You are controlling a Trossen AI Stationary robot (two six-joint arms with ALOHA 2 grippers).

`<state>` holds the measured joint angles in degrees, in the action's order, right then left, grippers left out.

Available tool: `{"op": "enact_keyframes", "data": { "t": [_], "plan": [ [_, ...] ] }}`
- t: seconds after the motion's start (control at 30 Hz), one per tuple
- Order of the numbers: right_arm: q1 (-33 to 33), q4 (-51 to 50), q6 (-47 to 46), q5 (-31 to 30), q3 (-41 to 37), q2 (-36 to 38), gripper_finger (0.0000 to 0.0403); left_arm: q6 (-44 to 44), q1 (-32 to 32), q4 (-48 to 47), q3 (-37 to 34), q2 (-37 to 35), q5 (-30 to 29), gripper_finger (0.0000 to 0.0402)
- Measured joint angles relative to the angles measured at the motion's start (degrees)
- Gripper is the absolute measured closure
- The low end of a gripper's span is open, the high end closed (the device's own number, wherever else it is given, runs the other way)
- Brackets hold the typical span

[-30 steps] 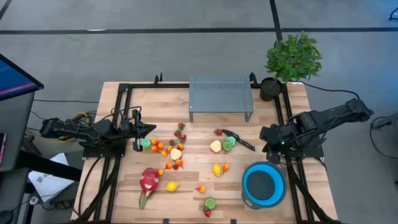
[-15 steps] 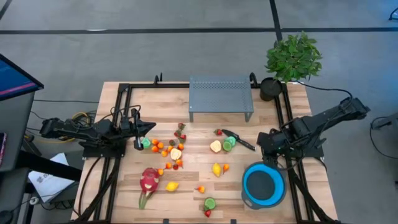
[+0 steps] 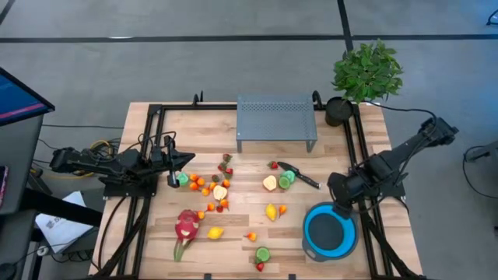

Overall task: Pick & Place Fruit
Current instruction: Put the strainer bowl on the left of the shelf

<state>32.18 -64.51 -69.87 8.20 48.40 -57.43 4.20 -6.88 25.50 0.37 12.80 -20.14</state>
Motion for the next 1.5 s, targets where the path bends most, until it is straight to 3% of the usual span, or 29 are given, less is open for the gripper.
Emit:
{"op": "enact_keyframes", "data": {
  "t": [0.17,0.27,0.47,0.8,1.1,1.5],
  "plan": [
    [4.7,-0.7,-12.2,-0.7,0.0,0.0,0.0149,0.0,0.0,0.0,0.0,0.0,0.0,0.04],
    [6.5,-1.9,-13.1,-4.6,0.0,0.0,0.015,0.0,0.0,0.0,0.0,0.0,0.0,0.04],
    [6.5,-1.7,-3.8,-11.3,0.0,-0.2,0.015,0.0,0.0,0.0,0.0,0.0,0.0,0.04],
    [3.5,-1.7,10.1,-11.4,0.0,-8.0,0.015,0.0,0.0,0.0,0.0,0.0,0.0,0.04],
    [0.3,-1.2,17.1,-11.7,0.0,-14.7,0.015,0.0,0.0,0.0,0.0,0.0,0.0,0.04],
    [-2.9,4.1,23.8,-11.7,0.0,-16.9,0.015,0.0,0.0,0.0,0.0,0.0,0.0,0.04]
  ]
}}
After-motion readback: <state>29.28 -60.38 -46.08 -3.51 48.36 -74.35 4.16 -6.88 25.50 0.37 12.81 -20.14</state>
